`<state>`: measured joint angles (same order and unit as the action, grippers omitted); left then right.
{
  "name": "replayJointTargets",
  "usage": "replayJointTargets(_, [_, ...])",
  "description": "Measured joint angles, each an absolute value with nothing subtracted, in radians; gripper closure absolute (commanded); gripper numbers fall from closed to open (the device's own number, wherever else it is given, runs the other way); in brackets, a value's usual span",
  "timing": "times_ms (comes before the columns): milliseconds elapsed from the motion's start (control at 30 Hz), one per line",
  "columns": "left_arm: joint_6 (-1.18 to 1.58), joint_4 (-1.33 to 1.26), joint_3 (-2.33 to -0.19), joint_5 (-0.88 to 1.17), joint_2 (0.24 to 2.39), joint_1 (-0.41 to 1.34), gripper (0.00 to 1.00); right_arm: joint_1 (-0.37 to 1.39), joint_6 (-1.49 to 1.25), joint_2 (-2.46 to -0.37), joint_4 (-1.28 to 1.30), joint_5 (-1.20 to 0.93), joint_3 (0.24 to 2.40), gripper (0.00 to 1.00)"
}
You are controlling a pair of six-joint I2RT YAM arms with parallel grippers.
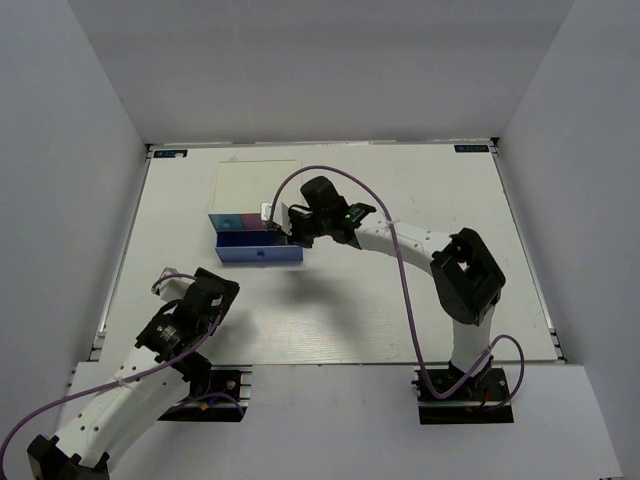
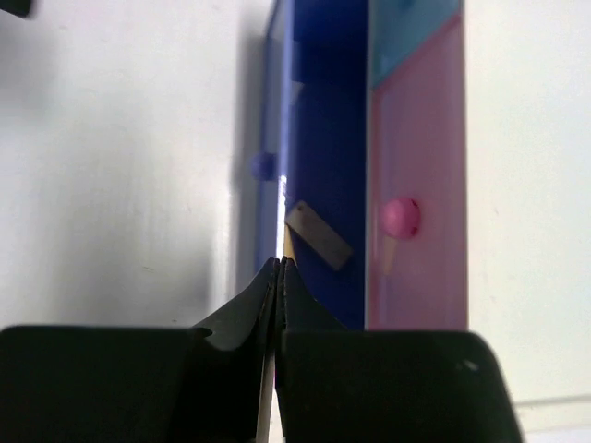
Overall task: Sort the stationery into containers
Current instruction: Close the drawer in the storage box.
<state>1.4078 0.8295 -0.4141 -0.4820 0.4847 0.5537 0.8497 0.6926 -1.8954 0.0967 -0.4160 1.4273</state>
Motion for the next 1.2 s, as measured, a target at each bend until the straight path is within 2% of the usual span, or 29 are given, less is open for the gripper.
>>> replayJointTargets(233, [1.408,0.83,-0.414,-0.482,0.487,0.554,0.04,0.846,0.767,-1.982,0.274,-0.546,1.571,1.0])
replayJointTargets(600, [1.408,0.834,-0.414,-0.482,0.469,0.554,0.04,0.852,0.793,-2.111,0.367,-0.554,1.628,1.0])
replayJointTargets(1200, [1.408,0.871,-0.414,-0.482,0.468,0.554,0.04,0.91,0.604,-2.172,0.113,-0.187,1.627,1.0])
